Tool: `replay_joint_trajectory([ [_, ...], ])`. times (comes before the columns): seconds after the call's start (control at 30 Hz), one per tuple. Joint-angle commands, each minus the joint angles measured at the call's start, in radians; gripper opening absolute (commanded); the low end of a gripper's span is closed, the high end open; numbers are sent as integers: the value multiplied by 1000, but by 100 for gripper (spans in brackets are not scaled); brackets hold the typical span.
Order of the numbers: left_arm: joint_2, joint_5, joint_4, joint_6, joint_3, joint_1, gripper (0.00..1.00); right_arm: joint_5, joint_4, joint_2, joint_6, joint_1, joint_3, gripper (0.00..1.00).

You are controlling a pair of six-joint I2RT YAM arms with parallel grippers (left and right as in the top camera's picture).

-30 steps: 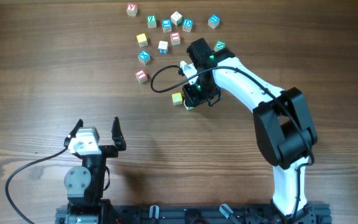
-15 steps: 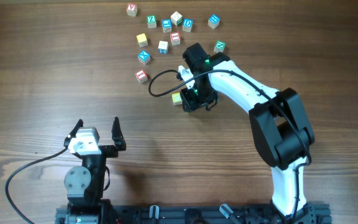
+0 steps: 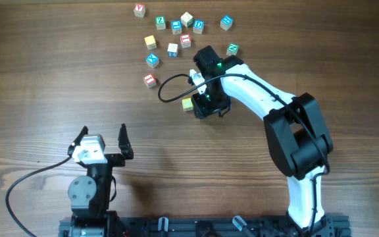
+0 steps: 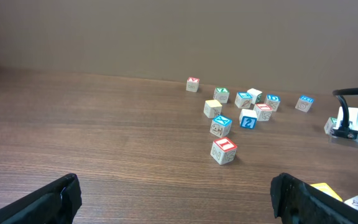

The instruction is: Form a circle

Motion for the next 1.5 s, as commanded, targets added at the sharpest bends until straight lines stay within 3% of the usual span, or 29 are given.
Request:
replay_joint_trajectory([
  [0.0,0,-2,-1,16,-4,5,100,23,-28,20,5,4,49,56],
  [0.23,0,-2,-1,16,-4,5,100,25,-45,3,2,1,125,58],
  [0.43,0,-2,-1,16,-4,5,100,57,2,2,41,-46,126,51],
  [0.53,0,-2,-1,16,-3,5,100,57,4,2,96,-90,126,32],
  [0.6,0,-2,-1,16,-4,5,100,57,-11,2,111,-111,122,8],
  [0.63,0,-2,-1,16,-3,5,100,54,-18,2,111,-118,107,4],
  [1.47,0,-2,-1,16,-3,5,100,-67,-23,2,112,-68,42,4],
])
